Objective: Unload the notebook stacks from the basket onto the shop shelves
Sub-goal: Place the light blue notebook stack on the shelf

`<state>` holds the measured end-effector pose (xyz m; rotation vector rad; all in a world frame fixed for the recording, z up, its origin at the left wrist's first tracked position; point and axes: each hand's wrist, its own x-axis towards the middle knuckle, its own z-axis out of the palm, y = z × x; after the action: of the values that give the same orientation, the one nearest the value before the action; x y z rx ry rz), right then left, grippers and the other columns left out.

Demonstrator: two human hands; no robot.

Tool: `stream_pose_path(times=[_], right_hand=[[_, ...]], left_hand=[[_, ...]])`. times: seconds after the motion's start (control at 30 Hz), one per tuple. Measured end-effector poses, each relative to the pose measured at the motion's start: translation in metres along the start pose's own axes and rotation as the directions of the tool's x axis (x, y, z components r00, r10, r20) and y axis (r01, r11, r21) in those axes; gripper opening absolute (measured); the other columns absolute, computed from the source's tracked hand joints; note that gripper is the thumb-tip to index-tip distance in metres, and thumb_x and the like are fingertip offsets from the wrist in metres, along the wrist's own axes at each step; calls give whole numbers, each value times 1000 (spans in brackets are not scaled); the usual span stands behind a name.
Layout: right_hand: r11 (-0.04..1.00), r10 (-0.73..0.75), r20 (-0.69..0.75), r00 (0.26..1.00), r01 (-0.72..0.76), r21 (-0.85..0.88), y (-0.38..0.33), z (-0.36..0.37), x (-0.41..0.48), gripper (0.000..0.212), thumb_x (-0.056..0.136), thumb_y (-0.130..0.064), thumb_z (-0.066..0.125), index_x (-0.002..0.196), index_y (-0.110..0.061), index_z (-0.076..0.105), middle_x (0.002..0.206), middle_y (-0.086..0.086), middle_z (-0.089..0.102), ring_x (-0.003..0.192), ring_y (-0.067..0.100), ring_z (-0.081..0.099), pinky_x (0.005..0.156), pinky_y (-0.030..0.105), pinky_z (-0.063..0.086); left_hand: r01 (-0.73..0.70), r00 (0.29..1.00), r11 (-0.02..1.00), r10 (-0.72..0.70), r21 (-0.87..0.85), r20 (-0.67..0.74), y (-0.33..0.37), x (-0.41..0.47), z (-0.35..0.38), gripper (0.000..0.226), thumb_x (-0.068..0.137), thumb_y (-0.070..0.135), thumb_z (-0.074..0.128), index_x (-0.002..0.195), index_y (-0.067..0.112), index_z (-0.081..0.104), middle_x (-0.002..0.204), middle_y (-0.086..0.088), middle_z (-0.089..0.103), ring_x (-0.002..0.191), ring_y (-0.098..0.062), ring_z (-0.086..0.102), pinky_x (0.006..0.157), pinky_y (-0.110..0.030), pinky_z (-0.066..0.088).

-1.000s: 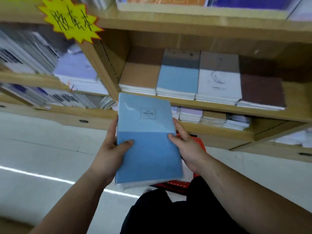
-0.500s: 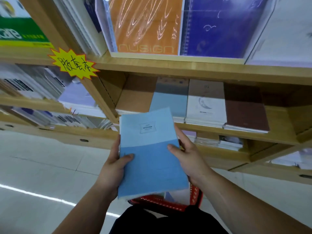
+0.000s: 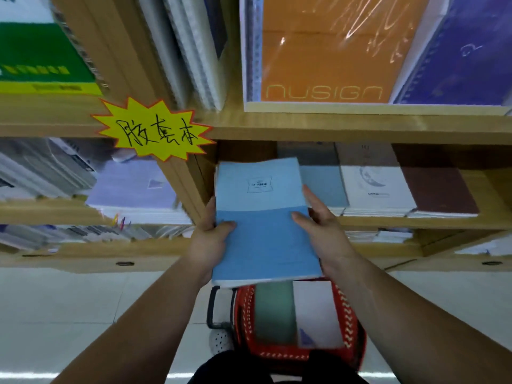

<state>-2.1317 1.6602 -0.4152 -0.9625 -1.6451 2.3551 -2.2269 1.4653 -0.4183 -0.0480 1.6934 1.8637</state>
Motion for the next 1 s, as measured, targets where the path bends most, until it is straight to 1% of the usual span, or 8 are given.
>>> stream_pose_path(times=[0.17,0.37,0.5,0.57,0.63,0.77,0.9,1.0], right_hand=[[999,9,-178,984,-18,-49,4,23,63,58,93,1,68,142,-29,58,121,7,72,77,5,73,61,17,57],[990,15,-208,978,-44,-136,43,24,85,61,93,-2,71,145,-31,56,139,0,65,99,11,67,70,13,53],[976,7,-193,981,-49,-212,39,20,78,59,100,-11,64,150,-38,49,144,-6,56,110,14,69,84,22,59],[962,37,-120,992,-67,-263,38,15,62,62,104,-14,58,155,-43,38,141,-11,53,89,-5,63,72,17,59],[932,92,-30,995,-97,-350,42,6,43,66,107,-20,53,155,-55,25,147,-19,48,94,-7,61,82,21,58],[922,117,-1,993,-109,-372,47,-5,22,67,107,-18,52,155,-55,23,149,-11,54,104,1,66,98,30,55],[902,37,-34,999,-47,-430,28,10,52,63,106,-18,53,159,-42,28,159,-8,40,110,7,63,71,15,58],[923,32,-75,997,-58,-380,16,23,79,61,106,-16,53,158,-40,32,161,-8,38,113,17,61,75,35,65]], left_hand=[[103,992,994,-100,36,-78,-5,61,-14,43,93,4,60,133,20,60,120,-10,71,108,-37,69,90,-58,57],[247,969,957,-248,153,-14,-32,23,-36,57,103,15,55,142,54,39,118,8,65,98,-21,67,62,-43,63],[270,960,957,-277,-107,-52,-60,-6,-23,57,104,9,49,145,48,41,126,-11,64,84,-34,69,80,-51,60],[206,958,950,-245,-235,-151,-67,-7,-13,62,102,0,47,146,43,43,125,-8,65,83,-31,70,74,-46,62],[146,952,942,-217,-301,-217,-67,-8,-2,62,102,-3,44,147,39,44,121,-4,66,88,-29,73,64,-36,61],[104,931,946,-201,-307,-305,-63,-8,8,54,104,-1,44,142,38,49,123,0,65,100,-27,72,65,-34,61],[76,935,987,-120,-141,-334,-42,21,11,54,100,-7,47,136,33,47,135,-2,54,94,-19,71,89,-45,58],[104,933,969,-174,-225,-316,-28,51,8,61,103,-7,40,148,33,39,115,-5,60,92,-30,69,85,-45,57]])
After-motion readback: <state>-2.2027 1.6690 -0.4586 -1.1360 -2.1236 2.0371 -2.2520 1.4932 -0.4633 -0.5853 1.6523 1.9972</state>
